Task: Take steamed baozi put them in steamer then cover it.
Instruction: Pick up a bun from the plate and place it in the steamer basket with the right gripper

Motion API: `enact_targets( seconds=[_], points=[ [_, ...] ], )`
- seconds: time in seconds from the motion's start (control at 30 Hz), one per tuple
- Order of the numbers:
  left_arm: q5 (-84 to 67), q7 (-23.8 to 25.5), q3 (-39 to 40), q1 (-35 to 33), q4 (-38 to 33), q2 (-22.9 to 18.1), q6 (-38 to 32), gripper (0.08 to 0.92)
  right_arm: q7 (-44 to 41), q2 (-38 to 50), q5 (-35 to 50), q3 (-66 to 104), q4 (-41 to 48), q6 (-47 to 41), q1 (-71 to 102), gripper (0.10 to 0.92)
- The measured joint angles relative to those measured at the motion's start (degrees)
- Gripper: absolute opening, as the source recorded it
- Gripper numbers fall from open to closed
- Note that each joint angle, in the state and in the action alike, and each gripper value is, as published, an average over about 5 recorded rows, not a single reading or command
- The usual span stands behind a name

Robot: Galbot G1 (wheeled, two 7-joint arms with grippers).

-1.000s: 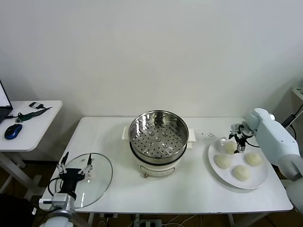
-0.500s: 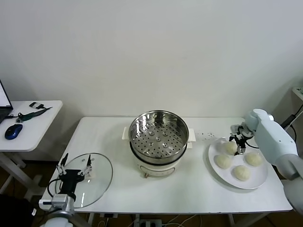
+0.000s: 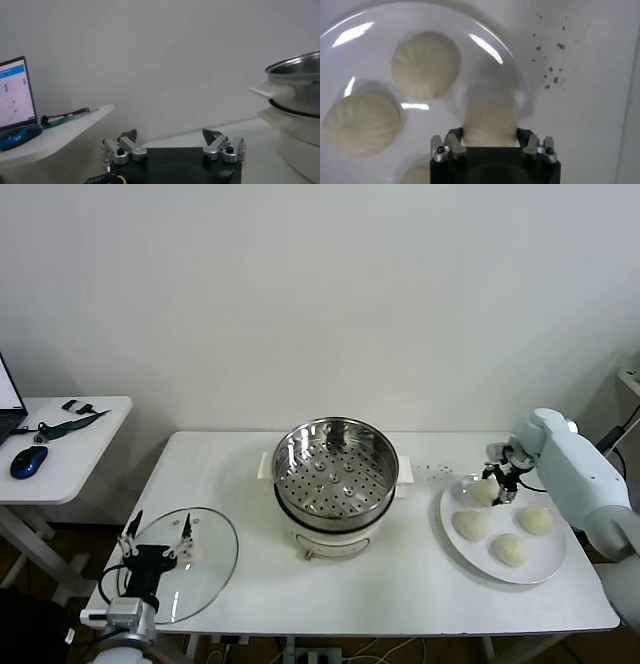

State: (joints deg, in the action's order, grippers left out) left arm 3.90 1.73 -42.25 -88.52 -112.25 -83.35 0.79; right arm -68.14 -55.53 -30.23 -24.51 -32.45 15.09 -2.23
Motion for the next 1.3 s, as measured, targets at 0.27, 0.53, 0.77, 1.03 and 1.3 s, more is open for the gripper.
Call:
enact_targets(
  seconds=[0.27, 0.53, 0.77, 1.03, 1.3],
  points=[
    [-0.4, 0.0, -0.1, -1.1, -1.1, 0.1, 0.0, 0.823, -2.5, -0.5, 10.1, -13.3, -6.5, 3.3, -11.7, 0.704],
    [-0.5, -0.1, 0.3, -2.1, -1.4, 0.0, -0.4, 0.823, -3.4, -5.5, 16.6, -24.6, -11.9, 8.4, -23.3, 0.707],
    [-0.9, -0.2, 0.3, -2.4, -1.5, 0.0, -0.4, 0.823, -3.0, -11.8, 16.0, -29.9, -16.8, 13.7, -28.1, 0.712],
    [-1.2, -0.3, 0.0, -2.7, -1.6, 0.3, -0.5, 0.823, -0.8, -17.7, 7.7, -31.3, -20.0, 19.9, -26.8, 0.712],
    [-1.6, -0.3, -0.8, -2.9, -1.8, 0.7, -0.3, 0.823, 1.7, -21.2, -1.9, -30.4, -21.6, 24.5, -21.8, 0.712]
  ],
)
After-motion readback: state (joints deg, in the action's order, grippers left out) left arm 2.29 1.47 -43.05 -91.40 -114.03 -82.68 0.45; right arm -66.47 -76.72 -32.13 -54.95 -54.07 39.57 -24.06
